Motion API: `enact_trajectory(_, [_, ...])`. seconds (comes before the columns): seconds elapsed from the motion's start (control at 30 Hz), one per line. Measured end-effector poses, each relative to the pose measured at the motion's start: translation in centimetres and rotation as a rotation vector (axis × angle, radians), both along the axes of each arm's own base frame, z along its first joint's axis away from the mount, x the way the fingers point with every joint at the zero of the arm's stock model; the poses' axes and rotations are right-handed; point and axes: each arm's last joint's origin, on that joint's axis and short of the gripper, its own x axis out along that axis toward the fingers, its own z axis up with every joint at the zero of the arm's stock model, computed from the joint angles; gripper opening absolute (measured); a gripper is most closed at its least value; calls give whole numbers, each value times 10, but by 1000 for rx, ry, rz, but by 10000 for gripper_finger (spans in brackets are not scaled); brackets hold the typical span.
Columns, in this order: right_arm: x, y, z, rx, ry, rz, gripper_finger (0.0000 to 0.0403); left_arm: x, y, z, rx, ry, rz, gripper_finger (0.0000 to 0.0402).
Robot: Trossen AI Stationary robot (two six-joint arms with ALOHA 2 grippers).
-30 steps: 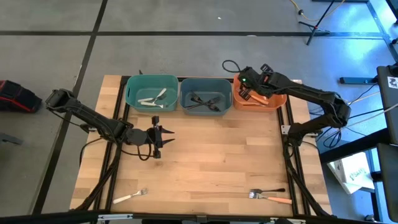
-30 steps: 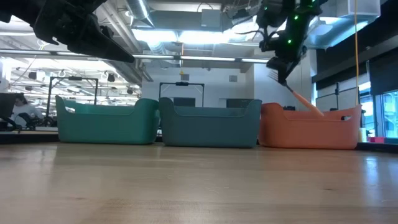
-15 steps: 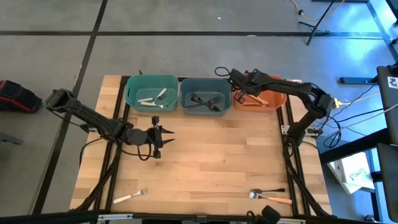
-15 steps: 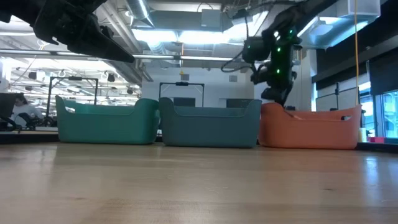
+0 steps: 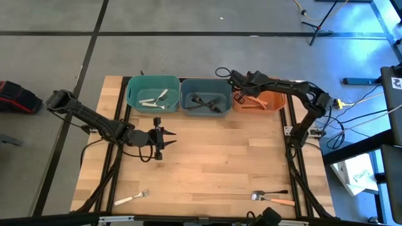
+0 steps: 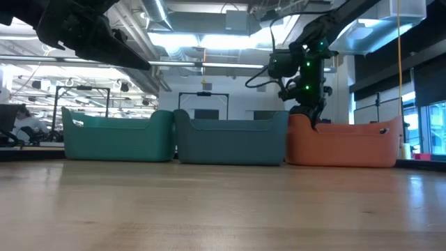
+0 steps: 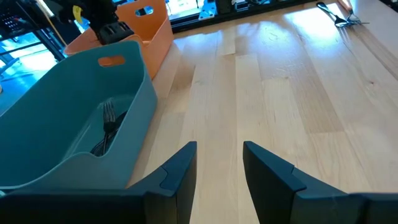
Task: Sort silverware by color (type)
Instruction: Put the white fork into the green bin
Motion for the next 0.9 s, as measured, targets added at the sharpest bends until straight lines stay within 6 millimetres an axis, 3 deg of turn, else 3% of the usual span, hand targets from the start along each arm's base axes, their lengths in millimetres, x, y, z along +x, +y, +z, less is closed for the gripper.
enact_trajectory(0.17, [-3,10,19,-23,-41,41,115,0,0,0,3,0,-1,125])
enact_trajectory(0.33, [-4,43,50,-49,-130,133,145,0,0,1,0,-9,-1,125])
enact_trajectory(0.57, [13,122,82,-113,-346,355,149,-1,-3,0,-22,-7,-12,125])
enact_trajectory(0.77, [36,205,71,-160,-528,687,150,-7,-18,2,-121,76,-100,125])
enact_trajectory(0.9, [37,244,56,-185,-655,834,150,-15,-32,6,-231,177,-156,125])
